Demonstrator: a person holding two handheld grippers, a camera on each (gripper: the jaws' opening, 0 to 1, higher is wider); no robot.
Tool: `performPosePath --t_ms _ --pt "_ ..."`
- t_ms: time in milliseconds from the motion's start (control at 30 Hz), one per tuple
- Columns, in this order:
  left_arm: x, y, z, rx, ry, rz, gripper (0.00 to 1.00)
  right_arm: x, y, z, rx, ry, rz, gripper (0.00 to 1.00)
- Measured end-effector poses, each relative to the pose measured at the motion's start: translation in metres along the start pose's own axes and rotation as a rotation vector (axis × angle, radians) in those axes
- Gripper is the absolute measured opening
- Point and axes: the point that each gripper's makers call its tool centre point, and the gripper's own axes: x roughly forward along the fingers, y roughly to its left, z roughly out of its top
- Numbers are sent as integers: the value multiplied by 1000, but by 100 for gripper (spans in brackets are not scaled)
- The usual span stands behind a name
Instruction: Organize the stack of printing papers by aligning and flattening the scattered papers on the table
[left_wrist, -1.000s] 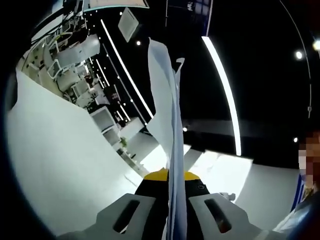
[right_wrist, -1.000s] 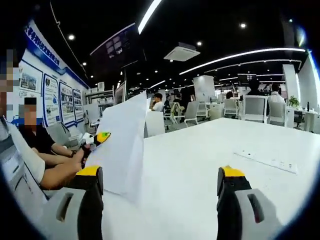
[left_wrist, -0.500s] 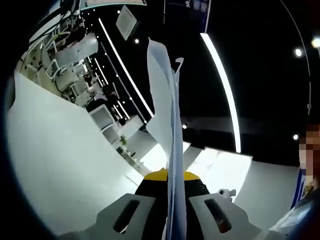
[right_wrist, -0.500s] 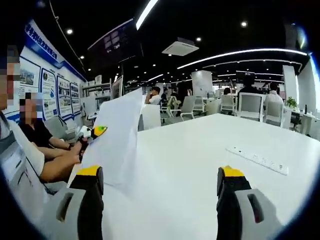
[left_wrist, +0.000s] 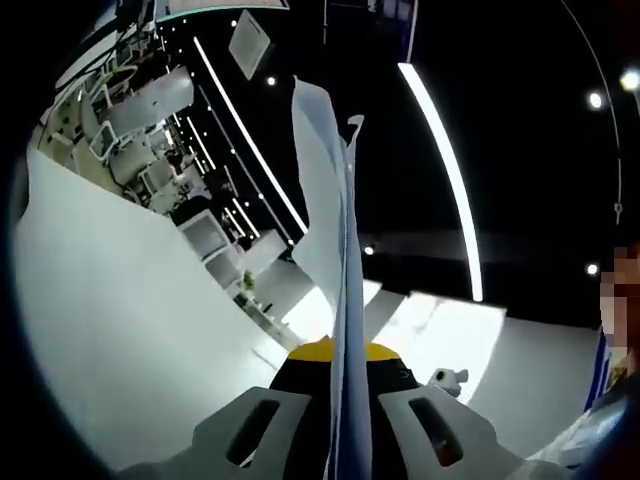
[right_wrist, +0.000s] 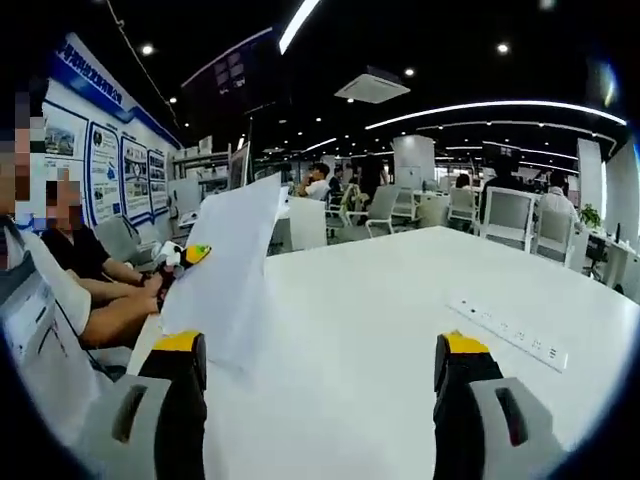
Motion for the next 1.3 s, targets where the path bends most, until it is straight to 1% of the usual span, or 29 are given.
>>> performPosePath --t_ms 67,133,167,200,233,267,367,500,600,667,767,800,867,967,1033,1100,1167,1233,1300 --pt "0 1 0 5 3 4 6 1 3 2 33 -26 23 90" --pt "1 0 -1 8 8 2 6 1 3 3 49 -48 38 90" --pt "1 0 -2 10 13 2 6 1 2 5 67 -69 42 90" --pt "2 -1 -4 18 28 -4 6 0 1 4 69 -72 47 90" --pt "3 -2 -6 25 38 -9 6 0 1 4 70 -72 48 90" --pt "5 -4 -8 42 52 -16 6 0 2 2 69 -56 49 90" --pt "9 -8 -12 57 75 -36 6 -2 4 4 36 -53 42 90" --pt "12 -16 -17 90 120 -84 6 -6 8 16 24 -74 62 90" --pt "14 -21 -22 130 151 -107 6 -7 6 21 6 -54 57 90" --pt "16 -23 -22 130 157 -122 6 -8 9 24 -11 -45 70 90" --pt "21 -27 -21 145 179 -143 6 -9 5 28 -12 -42 65 90" --pt "24 -28 -20 164 190 -148 6 -10 4 30 -16 -48 63 90" --pt "32 -31 -17 176 206 -149 6 -11 -1 37 2 -75 62 89" --pt "46 -40 -13 206 230 -166 6 -13 -3 43 -1 -103 63 89" --pt "58 -45 -12 241 249 -170 6 -13 -7 44 -8 -88 59 89" --pt "69 -49 -12 263 280 -173 6 -15 -11 47 -16 -94 52 89" --pt "79 -58 -14 293 299 -196 6 -18 -11 52 -17 -120 61 89" --pt "89 -67 -15 310 317 -219 6 -19 -14 55 -17 -130 56 89" --pt "99 -74 -14 321 320 -243 6 -21 -17 56 -20 -134 50 89"
